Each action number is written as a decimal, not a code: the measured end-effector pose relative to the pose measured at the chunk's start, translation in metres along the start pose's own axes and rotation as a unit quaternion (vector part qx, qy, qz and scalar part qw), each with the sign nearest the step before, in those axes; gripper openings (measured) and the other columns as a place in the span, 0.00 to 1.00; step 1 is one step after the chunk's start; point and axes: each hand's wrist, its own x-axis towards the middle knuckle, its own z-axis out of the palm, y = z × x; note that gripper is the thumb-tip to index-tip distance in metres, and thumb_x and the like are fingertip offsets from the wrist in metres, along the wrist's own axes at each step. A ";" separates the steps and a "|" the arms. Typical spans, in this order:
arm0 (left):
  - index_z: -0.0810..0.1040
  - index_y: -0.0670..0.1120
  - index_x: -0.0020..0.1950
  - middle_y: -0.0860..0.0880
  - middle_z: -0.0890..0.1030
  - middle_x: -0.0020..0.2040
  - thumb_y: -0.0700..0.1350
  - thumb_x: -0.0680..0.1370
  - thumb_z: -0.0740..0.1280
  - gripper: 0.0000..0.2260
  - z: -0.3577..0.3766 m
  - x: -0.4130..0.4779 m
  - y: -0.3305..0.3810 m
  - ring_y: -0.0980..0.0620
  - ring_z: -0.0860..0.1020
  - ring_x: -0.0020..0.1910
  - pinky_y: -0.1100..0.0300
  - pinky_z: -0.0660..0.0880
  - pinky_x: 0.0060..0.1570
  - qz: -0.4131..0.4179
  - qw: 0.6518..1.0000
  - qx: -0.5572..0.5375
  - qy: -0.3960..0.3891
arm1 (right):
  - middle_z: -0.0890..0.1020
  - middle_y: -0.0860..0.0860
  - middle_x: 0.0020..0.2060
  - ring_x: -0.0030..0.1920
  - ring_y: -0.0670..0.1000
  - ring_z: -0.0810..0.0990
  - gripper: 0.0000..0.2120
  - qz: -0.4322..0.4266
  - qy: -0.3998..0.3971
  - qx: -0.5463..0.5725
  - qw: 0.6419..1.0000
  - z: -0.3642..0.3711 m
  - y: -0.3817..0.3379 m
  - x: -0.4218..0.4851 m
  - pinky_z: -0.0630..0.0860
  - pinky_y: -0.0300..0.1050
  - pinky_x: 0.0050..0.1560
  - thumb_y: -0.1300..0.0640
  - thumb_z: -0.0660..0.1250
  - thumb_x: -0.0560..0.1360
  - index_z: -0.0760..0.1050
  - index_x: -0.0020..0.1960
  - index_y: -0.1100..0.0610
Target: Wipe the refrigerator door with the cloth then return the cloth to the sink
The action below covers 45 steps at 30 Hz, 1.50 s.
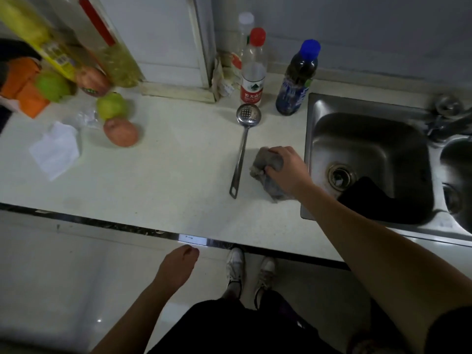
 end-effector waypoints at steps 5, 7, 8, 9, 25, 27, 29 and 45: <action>0.81 0.40 0.48 0.42 0.84 0.44 0.58 0.71 0.57 0.24 0.000 0.003 -0.009 0.41 0.82 0.46 0.44 0.77 0.55 -0.013 1.000 -0.013 0.006 | 0.71 0.48 0.67 0.67 0.53 0.70 0.24 -0.035 0.015 -0.054 0.998 -0.005 0.002 -0.012 0.73 0.53 0.69 0.48 0.70 0.78 0.68 0.72 0.44; 0.81 0.41 0.47 0.43 0.84 0.43 0.58 0.70 0.57 0.23 -0.001 0.003 -0.009 0.42 0.83 0.45 0.45 0.78 0.55 -0.017 1.000 -0.016 0.005 | 0.70 0.50 0.69 0.69 0.54 0.67 0.28 -0.037 0.019 -0.066 0.997 -0.008 0.002 -0.020 0.70 0.53 0.70 0.47 0.71 0.78 0.67 0.74 0.47; 0.81 0.41 0.47 0.43 0.85 0.43 0.58 0.70 0.57 0.23 -0.001 0.002 -0.008 0.42 0.83 0.45 0.45 0.78 0.55 -0.019 1.000 -0.018 0.006 | 0.70 0.50 0.70 0.69 0.54 0.67 0.28 -0.036 0.035 -0.066 0.997 -0.008 0.002 -0.025 0.70 0.53 0.71 0.47 0.71 0.77 0.67 0.74 0.49; 0.81 0.42 0.47 0.44 0.85 0.43 0.58 0.70 0.57 0.24 -0.001 0.002 -0.007 0.43 0.83 0.45 0.46 0.78 0.55 -0.021 1.000 -0.021 0.007 | 0.71 0.50 0.69 0.69 0.54 0.67 0.28 -0.033 0.055 -0.068 0.996 -0.009 0.000 -0.032 0.69 0.53 0.71 0.47 0.72 0.77 0.68 0.74 0.50; 0.81 0.43 0.47 0.44 0.85 0.44 0.58 0.71 0.58 0.22 0.007 -0.001 -0.008 0.43 0.83 0.46 0.46 0.77 0.56 -0.038 0.999 -0.024 0.009 | 0.71 0.53 0.72 0.70 0.56 0.69 0.30 -0.085 0.001 -0.123 0.989 -0.019 0.028 -0.011 0.70 0.55 0.71 0.54 0.69 0.78 0.64 0.78 0.51; 0.81 0.45 0.46 0.46 0.85 0.43 0.58 0.72 0.58 0.19 0.008 0.000 -0.010 0.45 0.83 0.46 0.46 0.78 0.56 -0.037 0.999 -0.018 0.006 | 0.72 0.54 0.72 0.69 0.57 0.70 0.29 -0.091 0.016 -0.144 0.985 -0.022 0.025 0.000 0.70 0.54 0.68 0.56 0.69 0.78 0.64 0.78 0.52; 0.81 0.46 0.45 0.47 0.85 0.43 0.56 0.75 0.60 0.17 0.008 0.001 -0.013 0.45 0.83 0.46 0.46 0.78 0.56 -0.039 0.999 -0.013 0.004 | 0.72 0.55 0.71 0.69 0.58 0.70 0.29 -0.087 0.032 -0.154 0.984 -0.028 0.021 0.012 0.70 0.54 0.68 0.57 0.68 0.78 0.65 0.77 0.52; 0.78 0.38 0.48 0.39 0.83 0.46 0.58 0.71 0.57 0.24 0.008 0.023 -0.005 0.40 0.82 0.48 0.44 0.78 0.55 -0.016 1.000 0.024 -0.007 | 0.69 0.56 0.74 0.74 0.59 0.66 0.30 -0.046 0.040 -0.111 0.992 -0.040 0.015 0.026 0.67 0.58 0.76 0.55 0.67 0.79 0.63 0.78 0.56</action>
